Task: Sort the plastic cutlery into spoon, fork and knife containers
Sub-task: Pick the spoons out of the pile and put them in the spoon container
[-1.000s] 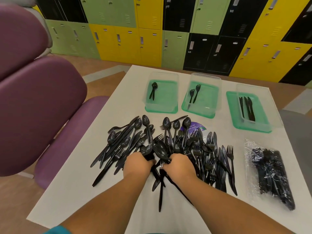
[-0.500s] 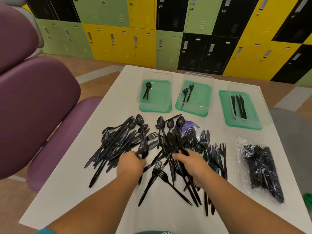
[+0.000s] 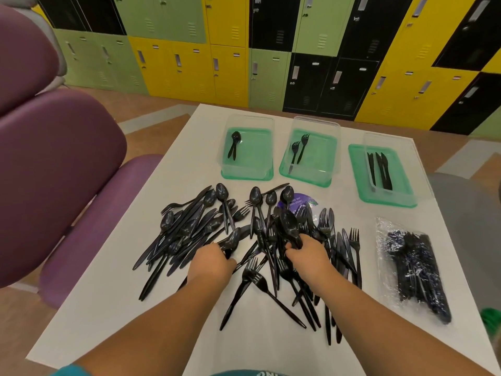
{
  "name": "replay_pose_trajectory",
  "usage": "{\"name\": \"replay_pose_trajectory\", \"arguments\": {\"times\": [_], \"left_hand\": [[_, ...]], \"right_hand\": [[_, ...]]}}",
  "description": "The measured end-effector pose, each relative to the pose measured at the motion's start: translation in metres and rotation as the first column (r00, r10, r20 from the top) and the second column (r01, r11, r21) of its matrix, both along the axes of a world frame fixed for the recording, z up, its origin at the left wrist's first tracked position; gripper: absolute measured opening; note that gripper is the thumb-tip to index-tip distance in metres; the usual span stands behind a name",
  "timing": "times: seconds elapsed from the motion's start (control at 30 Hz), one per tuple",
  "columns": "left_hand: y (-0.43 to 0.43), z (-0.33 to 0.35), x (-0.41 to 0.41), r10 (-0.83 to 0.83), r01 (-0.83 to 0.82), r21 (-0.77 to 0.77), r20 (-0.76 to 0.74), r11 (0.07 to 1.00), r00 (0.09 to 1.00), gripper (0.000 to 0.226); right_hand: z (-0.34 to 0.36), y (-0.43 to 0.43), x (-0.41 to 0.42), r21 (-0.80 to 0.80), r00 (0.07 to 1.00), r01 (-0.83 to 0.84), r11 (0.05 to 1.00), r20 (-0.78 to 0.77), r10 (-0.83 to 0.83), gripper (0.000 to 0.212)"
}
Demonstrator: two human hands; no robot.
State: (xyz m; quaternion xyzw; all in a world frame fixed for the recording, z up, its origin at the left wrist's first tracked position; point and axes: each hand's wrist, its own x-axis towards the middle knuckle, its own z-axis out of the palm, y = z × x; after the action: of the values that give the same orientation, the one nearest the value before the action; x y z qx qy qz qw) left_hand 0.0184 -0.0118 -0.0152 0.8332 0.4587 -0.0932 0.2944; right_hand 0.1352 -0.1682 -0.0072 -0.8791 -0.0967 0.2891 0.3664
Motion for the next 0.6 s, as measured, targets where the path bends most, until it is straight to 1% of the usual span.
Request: {"name": "replay_pose_trajectory", "arguments": {"times": [0.07,0.17,0.23,0.33,0.4,0.5,0.53,0.57,0.6], "left_hand": [[0.0,-0.001,-0.002,0.036,-0.035,-0.022,0.045,0.999,0.998,0.02],[-0.005,0.001,-0.004,0.137,-0.121,-0.104,0.16,0.987,0.978,0.015],[-0.01,0.004,-0.003,0.2,-0.15,-0.221,0.224,0.964,0.954,0.015],[-0.017,0.01,-0.002,0.306,-0.172,-0.427,0.269,0.888,0.913,0.018],[-0.017,0.014,-0.003,0.32,-0.15,-0.496,0.276,0.855,0.906,0.02],[-0.017,0.018,-0.006,0.325,-0.115,-0.561,0.292,0.82,0.9,0.022],[-0.017,0.019,-0.006,0.332,-0.109,-0.576,0.297,0.81,0.895,0.023],[-0.018,0.02,-0.005,0.344,-0.103,-0.596,0.307,0.797,0.887,0.023],[-0.02,0.021,-0.003,0.359,-0.096,-0.615,0.319,0.782,0.877,0.025]], "right_hand": [[-0.003,0.004,-0.002,-0.042,0.998,-0.029,0.999,0.054,0.031,0.018],[-0.005,0.012,-0.009,-0.102,0.986,-0.103,0.989,0.122,0.115,0.013],[-0.005,0.02,-0.014,-0.113,0.976,-0.135,0.984,0.158,0.152,0.011],[-0.002,0.03,-0.019,-0.191,0.959,-0.146,0.971,0.214,0.186,0.016],[0.0,0.033,-0.019,-0.218,0.959,-0.14,0.966,0.213,0.187,0.015],[0.002,0.033,-0.015,-0.159,0.978,-0.12,0.98,0.15,0.144,0.014],[0.003,0.033,-0.014,-0.104,0.986,-0.101,0.989,0.12,0.114,0.016],[0.006,0.031,-0.013,-0.015,0.996,-0.06,0.998,0.063,0.061,0.018],[0.009,0.03,-0.014,0.1,1.0,0.003,0.995,-0.027,-0.001,0.018]]}}
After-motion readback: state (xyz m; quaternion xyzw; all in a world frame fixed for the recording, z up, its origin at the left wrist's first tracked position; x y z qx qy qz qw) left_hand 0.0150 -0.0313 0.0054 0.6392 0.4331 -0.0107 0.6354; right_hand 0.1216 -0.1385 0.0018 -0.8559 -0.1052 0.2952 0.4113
